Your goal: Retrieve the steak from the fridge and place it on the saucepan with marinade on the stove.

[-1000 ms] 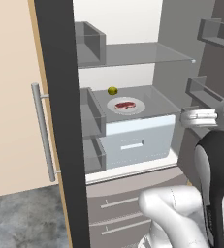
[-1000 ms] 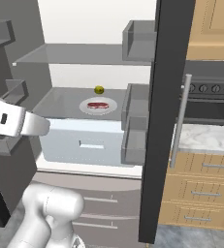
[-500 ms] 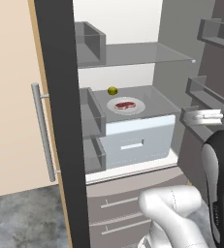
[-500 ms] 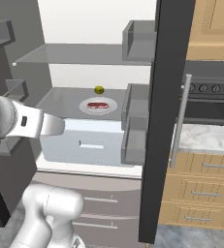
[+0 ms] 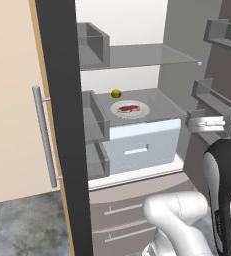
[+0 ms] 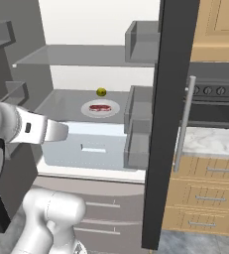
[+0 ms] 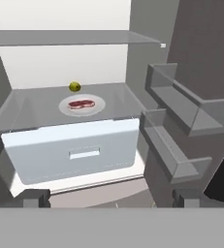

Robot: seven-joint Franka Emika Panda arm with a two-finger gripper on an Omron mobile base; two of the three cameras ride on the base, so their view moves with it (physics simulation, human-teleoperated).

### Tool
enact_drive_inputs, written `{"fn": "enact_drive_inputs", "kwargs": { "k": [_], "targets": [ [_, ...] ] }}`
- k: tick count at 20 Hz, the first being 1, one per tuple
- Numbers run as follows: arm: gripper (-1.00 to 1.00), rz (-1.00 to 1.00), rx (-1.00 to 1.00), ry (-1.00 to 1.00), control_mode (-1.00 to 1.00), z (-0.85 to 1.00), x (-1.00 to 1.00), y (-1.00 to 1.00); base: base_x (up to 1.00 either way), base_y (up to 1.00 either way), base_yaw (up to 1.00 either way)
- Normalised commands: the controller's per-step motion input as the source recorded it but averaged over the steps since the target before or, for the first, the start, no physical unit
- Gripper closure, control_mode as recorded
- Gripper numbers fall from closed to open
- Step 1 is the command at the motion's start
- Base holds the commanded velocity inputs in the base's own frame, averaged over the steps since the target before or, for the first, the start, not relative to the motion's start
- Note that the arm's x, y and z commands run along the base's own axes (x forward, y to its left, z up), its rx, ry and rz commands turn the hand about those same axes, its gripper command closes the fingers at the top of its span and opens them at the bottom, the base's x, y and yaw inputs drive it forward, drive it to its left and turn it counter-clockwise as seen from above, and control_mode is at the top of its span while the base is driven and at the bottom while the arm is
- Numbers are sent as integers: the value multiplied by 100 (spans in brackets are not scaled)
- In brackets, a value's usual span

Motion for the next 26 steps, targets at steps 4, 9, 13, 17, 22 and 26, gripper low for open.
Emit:
{"fn": "enact_drive_inputs", "kwargs": {
  "k": [4, 9, 13, 17, 22, 26],
  "targets": [
    [-100, 0, 0, 0, 100, 0, 0, 0, 56, 1, 0],
    [-100, 0, 0, 0, 100, 0, 0, 0, 84, 0, 0],
    [-100, 0, 0, 0, 100, 0, 0, 0, 79, 0, 0],
    [-100, 0, 0, 0, 100, 0, 0, 0, 57, 0, 0],
    [-100, 5, 0, 9, -100, -2, 40, 27, 12, 0, 0],
    [-100, 6, 0, 25, -100, 0, 32, 39, 0, 0, 0]
  ]
}}
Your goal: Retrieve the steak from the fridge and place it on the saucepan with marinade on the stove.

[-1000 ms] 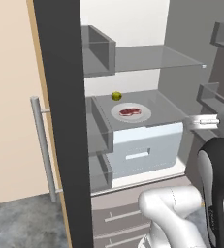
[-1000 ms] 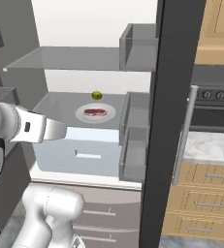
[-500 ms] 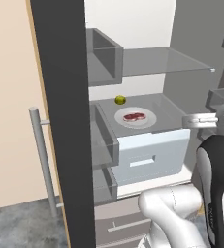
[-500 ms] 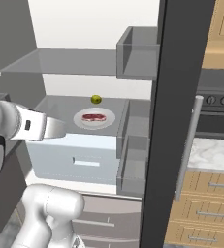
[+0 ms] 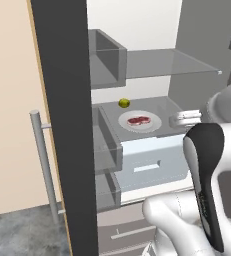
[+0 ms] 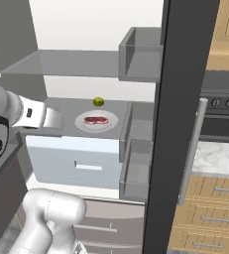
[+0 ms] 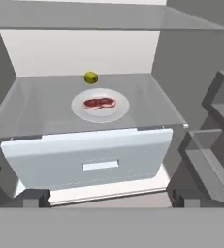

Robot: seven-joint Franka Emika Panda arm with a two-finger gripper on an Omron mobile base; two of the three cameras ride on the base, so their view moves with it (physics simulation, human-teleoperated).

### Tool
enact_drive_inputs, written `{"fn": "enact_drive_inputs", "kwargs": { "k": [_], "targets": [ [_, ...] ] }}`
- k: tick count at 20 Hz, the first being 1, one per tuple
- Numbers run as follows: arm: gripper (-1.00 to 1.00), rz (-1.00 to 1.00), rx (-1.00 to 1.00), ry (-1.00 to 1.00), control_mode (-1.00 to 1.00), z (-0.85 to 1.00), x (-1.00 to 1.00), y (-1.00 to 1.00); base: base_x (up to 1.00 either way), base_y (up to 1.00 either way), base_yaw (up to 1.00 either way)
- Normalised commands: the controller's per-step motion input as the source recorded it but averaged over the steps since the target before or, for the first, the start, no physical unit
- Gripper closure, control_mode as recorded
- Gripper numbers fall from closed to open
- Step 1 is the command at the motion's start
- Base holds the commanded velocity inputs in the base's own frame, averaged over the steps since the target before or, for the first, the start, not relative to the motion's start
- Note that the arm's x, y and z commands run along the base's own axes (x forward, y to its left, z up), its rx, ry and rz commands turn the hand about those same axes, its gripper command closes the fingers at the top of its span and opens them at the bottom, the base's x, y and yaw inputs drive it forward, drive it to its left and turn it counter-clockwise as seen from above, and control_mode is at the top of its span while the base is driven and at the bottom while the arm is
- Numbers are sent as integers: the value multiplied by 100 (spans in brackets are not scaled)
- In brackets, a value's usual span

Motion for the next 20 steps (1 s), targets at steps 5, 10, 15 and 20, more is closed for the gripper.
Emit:
{"fn": "enact_drive_inputs", "kwargs": {
  "k": [5, 10, 15, 20],
  "targets": [
    [-100, 15, -10, 20, -100, -18, 17, 1, 0, 0, 0],
    [-100, 19, -13, 17, -100, -34, 10, 0, 0, 0, 0],
    [-100, 14, -1, -7, -100, -12, 9, -13, 0, 0, 0],
    [-100, 13, 0, -9, -100, -19, 23, -16, 0, 0, 0]
  ]
}}
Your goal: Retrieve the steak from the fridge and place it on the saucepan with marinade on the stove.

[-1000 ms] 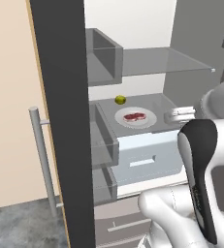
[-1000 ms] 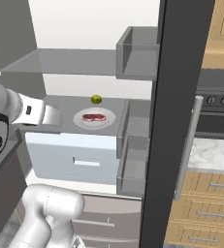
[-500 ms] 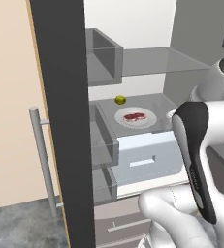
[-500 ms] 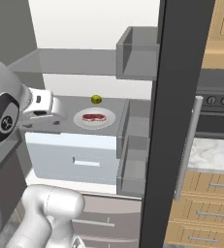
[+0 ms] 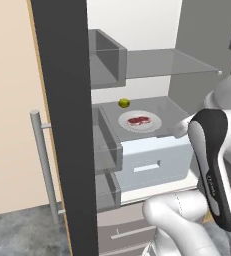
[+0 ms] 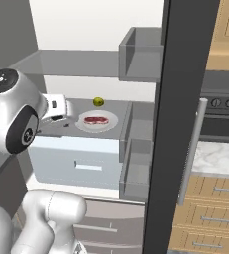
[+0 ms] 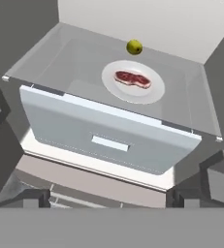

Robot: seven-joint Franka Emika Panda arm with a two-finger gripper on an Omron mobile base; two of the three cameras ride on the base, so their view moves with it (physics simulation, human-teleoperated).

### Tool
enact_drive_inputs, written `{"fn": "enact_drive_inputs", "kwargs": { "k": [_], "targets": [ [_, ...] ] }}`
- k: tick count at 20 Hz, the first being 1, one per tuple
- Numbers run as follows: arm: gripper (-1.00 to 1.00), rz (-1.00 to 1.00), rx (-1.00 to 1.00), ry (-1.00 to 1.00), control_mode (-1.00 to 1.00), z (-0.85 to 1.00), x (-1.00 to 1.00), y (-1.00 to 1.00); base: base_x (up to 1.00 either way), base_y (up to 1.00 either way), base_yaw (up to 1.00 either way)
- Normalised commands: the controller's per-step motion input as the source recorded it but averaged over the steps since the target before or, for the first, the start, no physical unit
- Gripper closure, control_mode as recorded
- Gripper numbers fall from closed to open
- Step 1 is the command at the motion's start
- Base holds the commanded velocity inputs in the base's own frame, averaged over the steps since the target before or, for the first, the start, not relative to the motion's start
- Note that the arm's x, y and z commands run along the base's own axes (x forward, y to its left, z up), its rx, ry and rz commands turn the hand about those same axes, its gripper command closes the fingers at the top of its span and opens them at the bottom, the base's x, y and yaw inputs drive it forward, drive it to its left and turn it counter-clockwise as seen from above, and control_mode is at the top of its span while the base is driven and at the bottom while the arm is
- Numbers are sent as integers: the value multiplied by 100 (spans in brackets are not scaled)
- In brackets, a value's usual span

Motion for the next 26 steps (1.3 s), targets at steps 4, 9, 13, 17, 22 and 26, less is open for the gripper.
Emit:
{"fn": "enact_drive_inputs", "kwargs": {
  "k": [4, 9, 13, 17, 22, 26],
  "targets": [
    [-100, 3, 0, -2, -100, -4, 46, -2, 0, 0, 0],
    [-100, 3, 0, 0, -100, -7, 52, -6, 0, 0, 0],
    [-100, 5, 0, 0, -100, -24, 55, -14, 0, 0, 0],
    [-100, 7, -3, 0, -100, -34, 50, -11, 0, 0, 0],
    [-100, 6, -2, 0, -100, -29, 51, -4, 0, 0, 0],
    [-100, 6, -2, 0, -100, -33, 58, 0, 0, 0, 0]
  ]
}}
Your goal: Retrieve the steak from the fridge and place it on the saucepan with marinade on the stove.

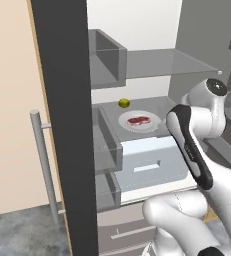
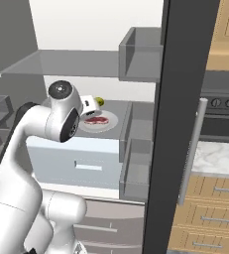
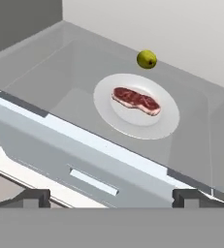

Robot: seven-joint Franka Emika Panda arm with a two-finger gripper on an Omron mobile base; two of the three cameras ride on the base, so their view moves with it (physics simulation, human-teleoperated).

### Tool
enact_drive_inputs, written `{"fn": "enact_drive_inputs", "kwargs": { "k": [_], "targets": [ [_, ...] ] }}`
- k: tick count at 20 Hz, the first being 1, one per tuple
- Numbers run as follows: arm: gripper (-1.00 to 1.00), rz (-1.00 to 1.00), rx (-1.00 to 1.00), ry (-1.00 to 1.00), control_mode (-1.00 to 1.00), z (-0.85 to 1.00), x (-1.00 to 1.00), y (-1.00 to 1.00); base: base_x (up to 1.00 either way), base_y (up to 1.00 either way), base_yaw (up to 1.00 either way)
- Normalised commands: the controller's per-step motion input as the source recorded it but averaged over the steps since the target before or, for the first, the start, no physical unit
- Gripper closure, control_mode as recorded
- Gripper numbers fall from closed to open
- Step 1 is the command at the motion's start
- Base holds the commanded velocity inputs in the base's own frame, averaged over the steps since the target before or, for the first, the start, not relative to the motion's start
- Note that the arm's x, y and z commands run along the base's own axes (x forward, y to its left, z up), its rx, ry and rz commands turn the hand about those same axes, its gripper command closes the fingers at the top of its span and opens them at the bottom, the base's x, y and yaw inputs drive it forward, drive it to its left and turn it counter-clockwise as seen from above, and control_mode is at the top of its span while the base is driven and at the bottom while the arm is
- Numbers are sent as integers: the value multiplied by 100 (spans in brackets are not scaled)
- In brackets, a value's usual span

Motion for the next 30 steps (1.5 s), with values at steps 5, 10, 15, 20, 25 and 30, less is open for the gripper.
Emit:
{"fn": "enact_drive_inputs", "kwargs": {
  "k": [5, 10, 15, 20, 25, 30],
  "targets": [
    [-100, 6, -4, 0, -100, -32, 62, 0, 0, 0, 0],
    [-100, 4, -4, 1, -100, -26, 64, 0, 0, 0, 0],
    [-100, 1, -1, 11, -100, -12, 70, 0, 0, 0, 0],
    [-100, 0, -1, 11, -100, -13, 67, -1, 0, 0, 0],
    [-100, 1, -5, 6, -100, -31, 49, -9, 0, 0, 0],
    [-100, 2, -5, 1, -100, -38, 7, -2, 0, 0, 0]
  ]
}}
